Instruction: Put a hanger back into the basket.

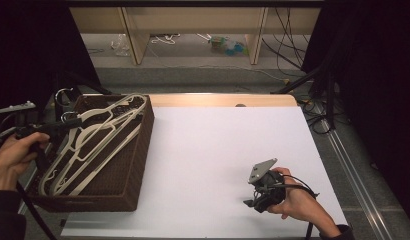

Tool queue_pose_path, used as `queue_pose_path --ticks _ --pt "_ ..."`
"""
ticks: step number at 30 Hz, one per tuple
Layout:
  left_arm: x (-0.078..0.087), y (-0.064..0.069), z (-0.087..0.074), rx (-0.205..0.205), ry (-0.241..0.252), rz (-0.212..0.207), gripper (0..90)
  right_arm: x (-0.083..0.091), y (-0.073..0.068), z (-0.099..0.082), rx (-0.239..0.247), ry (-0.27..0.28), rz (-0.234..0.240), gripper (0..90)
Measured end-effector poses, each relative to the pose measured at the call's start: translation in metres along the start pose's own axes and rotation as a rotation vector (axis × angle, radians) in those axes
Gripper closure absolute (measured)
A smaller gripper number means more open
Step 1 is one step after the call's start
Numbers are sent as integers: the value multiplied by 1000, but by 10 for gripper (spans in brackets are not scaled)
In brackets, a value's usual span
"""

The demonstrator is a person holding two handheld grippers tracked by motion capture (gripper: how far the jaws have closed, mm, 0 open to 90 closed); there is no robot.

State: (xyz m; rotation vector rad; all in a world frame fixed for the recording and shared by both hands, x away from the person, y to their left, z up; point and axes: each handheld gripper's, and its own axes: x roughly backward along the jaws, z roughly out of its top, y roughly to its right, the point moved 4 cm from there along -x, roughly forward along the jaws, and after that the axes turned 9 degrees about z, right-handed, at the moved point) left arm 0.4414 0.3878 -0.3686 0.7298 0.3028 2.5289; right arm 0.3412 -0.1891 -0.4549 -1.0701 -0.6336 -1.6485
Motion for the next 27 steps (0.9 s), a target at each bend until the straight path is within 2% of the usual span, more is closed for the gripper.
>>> queue_pose_path --ticks 6,11,13,15,17,20,22,24,27 --pt "-13 -3 -8 4 -54 23 855 1 0 0 1 0 2 341" --pt "-27 -4 -18 5 -117 49 847 1 1 -2 -5 0 1 341" --pt "-29 -6 -21 -6 -150 88 839 1 1 -2 -1 1 3 341" --pt "-30 -11 -25 7 -167 126 827 1 1 -1 -7 2 3 340" --pt "-30 -16 -30 -5 -188 180 820 1 1 -1 -3 3 3 340" --pt "-31 -20 -33 15 -179 214 799 0 1 -2 -6 0 2 340" --pt "-32 -22 -34 -10 -203 271 790 0 1 -1 -4 3 4 340" --pt "-31 -25 -36 -20 -223 301 758 0 1 -2 -1 1 3 338" --pt "-27 -26 -37 -32 -228 354 711 1 2 -2 -6 2 3 338"
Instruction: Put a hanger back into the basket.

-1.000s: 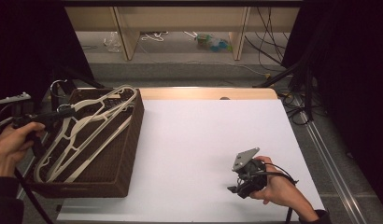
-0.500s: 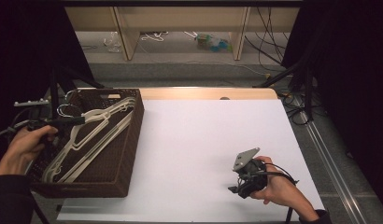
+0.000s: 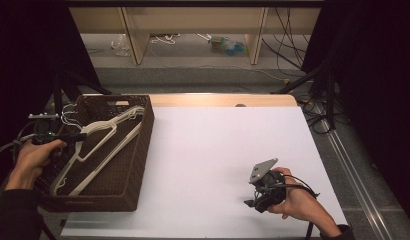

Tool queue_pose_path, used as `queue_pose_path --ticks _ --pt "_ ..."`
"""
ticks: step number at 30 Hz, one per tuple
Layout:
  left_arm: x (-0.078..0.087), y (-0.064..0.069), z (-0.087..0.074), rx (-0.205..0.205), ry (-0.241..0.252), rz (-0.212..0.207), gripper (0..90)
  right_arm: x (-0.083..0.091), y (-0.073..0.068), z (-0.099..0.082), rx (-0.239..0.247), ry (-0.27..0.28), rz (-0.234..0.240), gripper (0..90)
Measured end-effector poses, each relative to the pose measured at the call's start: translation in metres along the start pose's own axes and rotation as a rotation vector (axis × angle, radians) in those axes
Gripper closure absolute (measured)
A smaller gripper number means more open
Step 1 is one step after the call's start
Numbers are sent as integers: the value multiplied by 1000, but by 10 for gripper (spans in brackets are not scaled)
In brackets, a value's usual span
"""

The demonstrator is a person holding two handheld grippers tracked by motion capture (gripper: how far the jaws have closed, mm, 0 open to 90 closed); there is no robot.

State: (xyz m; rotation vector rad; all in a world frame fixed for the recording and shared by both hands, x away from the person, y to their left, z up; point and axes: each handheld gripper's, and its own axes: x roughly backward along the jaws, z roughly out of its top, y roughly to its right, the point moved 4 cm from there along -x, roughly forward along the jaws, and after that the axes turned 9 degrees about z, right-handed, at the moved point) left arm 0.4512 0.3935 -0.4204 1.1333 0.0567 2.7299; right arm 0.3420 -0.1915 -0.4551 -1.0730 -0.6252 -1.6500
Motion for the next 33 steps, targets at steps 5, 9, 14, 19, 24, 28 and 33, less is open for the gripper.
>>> queue_pose_path --ticks 5,9,14,19,24,28,33 --pt "13 4 0 6 50 9 584 1 1 0 -4 13 -7 335" --pt "30 17 3 2 104 -1 511 0 1 1 -3 15 -11 331" --pt "57 42 2 -56 188 2 384 0 2 2 -4 29 -18 322" --pt "80 81 -7 -110 267 -42 352 0 3 3 -6 52 -32 308" --pt "87 122 -22 -146 311 -116 306 -1 2 5 -21 92 -51 301" --pt "82 149 -32 -144 320 -199 299 0 2 7 -24 120 -49 301" --pt "76 182 -43 -174 329 -257 275 0 2 9 -43 183 -68 295"
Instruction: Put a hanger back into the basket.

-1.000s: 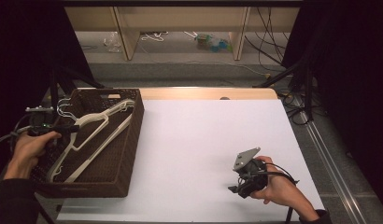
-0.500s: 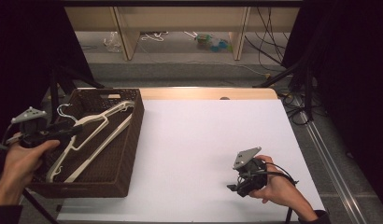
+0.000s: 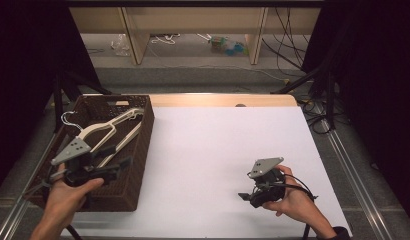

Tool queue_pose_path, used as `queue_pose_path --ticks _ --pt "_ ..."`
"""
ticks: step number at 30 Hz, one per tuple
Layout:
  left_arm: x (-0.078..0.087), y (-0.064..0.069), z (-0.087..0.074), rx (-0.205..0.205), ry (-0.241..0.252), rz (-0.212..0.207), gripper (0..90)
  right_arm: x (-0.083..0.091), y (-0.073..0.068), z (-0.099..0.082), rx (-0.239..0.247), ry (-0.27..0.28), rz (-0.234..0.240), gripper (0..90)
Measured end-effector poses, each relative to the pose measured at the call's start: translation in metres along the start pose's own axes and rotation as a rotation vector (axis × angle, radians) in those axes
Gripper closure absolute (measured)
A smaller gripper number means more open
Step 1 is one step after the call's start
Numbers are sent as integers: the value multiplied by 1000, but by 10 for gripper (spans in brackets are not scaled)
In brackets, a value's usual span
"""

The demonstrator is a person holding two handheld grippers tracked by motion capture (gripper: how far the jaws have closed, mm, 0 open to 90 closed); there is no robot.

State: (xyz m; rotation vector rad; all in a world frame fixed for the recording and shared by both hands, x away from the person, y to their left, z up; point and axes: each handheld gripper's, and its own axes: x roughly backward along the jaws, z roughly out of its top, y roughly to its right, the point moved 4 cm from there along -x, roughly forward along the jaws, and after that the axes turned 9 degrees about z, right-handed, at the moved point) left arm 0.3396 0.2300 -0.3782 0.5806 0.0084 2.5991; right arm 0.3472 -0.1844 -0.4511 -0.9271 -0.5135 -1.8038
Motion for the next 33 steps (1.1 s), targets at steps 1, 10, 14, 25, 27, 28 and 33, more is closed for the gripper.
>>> queue_pose_path --ticks 1,10,14,25,27,28,33 --pt "-3 7 -2 -17 10 -5 275 0 0 0 0 0 0 295" --pt "-18 59 -18 -97 -3 -91 225 3 1 3 -4 100 -5 285" --pt "-24 75 -29 -89 -7 -125 190 3 3 1 -22 149 -8 278" --pt "-22 80 -57 -89 -16 -109 189 4 -1 5 -23 194 -34 261" --pt "-21 80 -61 -85 -14 -101 190 4 -2 5 -19 207 -41 261" --pt "-22 80 -63 -86 -12 -101 190 4 -3 5 -24 206 -40 261" --pt "-23 83 -73 -100 -30 -101 191 7 -8 5 -21 231 -50 262"
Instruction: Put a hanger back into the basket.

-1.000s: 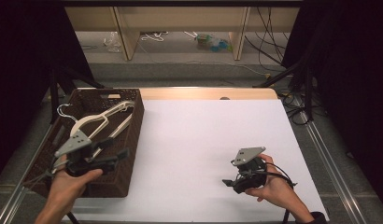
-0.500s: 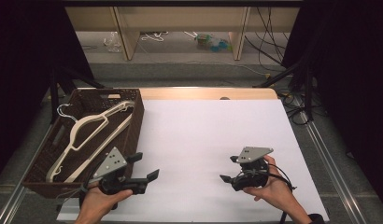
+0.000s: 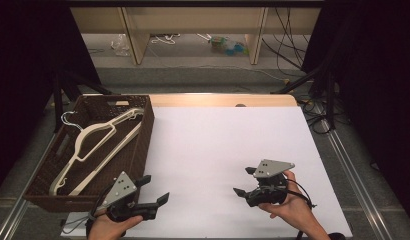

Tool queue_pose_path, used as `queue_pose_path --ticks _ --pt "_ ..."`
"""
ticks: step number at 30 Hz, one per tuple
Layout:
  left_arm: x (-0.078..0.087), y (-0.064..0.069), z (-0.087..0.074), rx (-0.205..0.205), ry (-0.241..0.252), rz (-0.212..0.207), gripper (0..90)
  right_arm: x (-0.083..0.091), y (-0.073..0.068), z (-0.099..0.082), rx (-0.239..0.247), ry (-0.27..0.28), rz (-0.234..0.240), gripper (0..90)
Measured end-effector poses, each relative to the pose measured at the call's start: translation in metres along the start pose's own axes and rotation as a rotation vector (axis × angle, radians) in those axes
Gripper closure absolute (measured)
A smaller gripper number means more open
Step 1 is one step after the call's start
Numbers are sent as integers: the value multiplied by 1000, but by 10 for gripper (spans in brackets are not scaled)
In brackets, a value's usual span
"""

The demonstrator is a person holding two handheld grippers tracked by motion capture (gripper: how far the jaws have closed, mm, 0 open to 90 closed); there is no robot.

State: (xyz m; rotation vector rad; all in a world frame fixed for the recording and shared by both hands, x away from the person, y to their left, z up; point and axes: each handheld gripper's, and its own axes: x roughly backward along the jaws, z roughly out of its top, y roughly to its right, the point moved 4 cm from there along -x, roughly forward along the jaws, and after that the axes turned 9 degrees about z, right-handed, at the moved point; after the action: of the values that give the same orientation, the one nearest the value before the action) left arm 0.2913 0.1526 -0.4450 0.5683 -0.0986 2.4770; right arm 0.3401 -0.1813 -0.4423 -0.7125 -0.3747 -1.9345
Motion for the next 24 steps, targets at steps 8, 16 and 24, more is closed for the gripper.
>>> queue_pose_path --ticks 8,16,24 --pt "3 6 -4 23 31 -5 191 7 -11 -16 -70 77 -4 263" --pt "2 5 -7 4 16 -5 188 12 -20 -25 -84 93 -5 232" --pt "2 4 -6 -31 38 -16 169 25 -23 -33 -98 132 -32 205"
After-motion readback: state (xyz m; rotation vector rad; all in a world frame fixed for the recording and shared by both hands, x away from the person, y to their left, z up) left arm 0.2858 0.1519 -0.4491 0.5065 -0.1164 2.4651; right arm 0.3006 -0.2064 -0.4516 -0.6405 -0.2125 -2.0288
